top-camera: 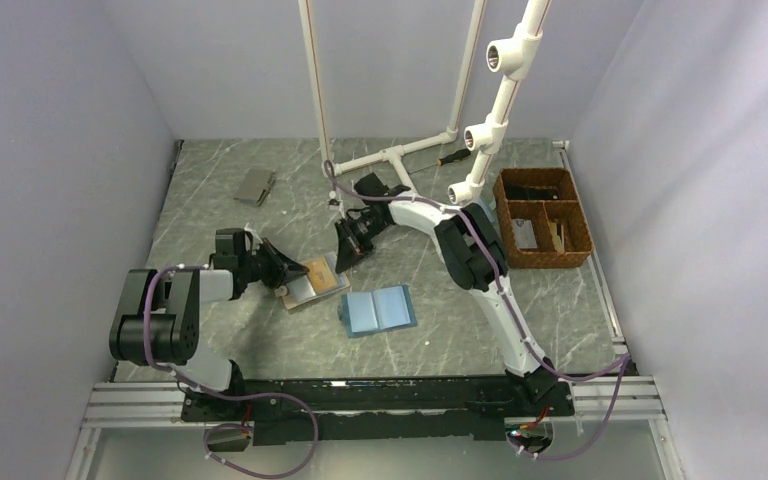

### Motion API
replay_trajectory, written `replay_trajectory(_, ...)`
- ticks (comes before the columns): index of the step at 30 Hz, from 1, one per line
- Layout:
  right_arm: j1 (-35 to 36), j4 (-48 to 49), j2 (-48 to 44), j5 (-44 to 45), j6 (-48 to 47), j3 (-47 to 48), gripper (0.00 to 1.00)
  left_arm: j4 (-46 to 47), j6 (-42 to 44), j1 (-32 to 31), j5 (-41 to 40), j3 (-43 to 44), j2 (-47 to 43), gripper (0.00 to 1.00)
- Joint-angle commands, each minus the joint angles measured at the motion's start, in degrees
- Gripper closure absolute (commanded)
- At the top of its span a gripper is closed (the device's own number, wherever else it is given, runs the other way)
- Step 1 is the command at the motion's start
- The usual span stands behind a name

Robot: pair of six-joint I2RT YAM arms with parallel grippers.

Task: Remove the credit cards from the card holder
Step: Remove the credit card from the card holder.

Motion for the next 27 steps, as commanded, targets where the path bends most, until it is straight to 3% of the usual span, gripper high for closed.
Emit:
replay_trajectory(1, -3.7, 1.8, 1.3, 8.1, -2.1, -0.3, 0.94, 1.6, 1.6, 0.0, 3.9, -2.2, -2.3, 1.0)
replay_trajectory(14, -2.8, 8.6, -7.8, -1.8, -6.3, -6.2, 0.75, 2.0, 3.7, 0.0, 6.4, -2.0, -2.1, 1.0)
replay_trajectory(27, -0.5, 6.0, -4.6, -0.1, -7.3, -3.8, 0.73, 5.0, 2.2, 0.0, 7.3, -2.0, -0.9, 0.95)
